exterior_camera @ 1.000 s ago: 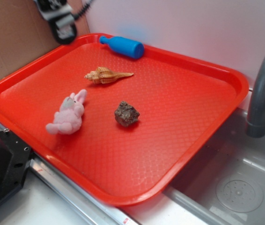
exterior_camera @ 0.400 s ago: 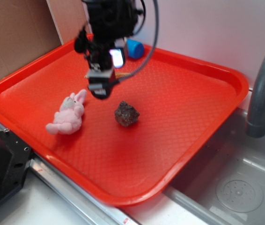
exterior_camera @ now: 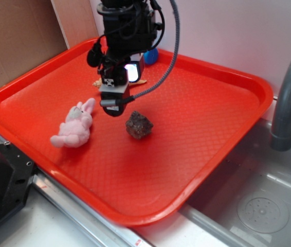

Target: Grab the rock.

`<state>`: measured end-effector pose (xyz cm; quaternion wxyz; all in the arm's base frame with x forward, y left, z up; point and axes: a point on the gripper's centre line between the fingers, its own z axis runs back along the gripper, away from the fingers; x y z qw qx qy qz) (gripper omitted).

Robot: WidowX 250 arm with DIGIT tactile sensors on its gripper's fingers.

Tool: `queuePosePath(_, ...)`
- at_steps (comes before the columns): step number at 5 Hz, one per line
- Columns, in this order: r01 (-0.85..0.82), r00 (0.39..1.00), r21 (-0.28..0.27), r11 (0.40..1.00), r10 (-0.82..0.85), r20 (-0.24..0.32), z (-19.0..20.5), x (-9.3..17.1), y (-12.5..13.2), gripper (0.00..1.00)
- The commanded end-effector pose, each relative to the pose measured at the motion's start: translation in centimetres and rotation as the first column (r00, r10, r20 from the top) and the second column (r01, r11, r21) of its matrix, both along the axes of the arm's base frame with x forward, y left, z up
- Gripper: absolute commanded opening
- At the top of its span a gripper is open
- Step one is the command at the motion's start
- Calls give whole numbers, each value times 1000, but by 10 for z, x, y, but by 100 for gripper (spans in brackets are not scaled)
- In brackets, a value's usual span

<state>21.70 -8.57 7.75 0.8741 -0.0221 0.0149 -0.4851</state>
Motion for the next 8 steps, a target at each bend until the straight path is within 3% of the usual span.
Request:
queuePosePath(1,45,997,44,998,-47,56,-14,-24,-27,100)
queuePosePath(2,66,995,52,996,-70,74,-18,-31,-34,100)
queuePosePath(4,92,995,94,991,-95,23,-33,-27,-34,100)
queuePosePath(6,54,998,92,994,-58,39,-28,-13,-14,100)
queuePosePath(8,87,996,64,994,-89,31,-33,-14,-19,100)
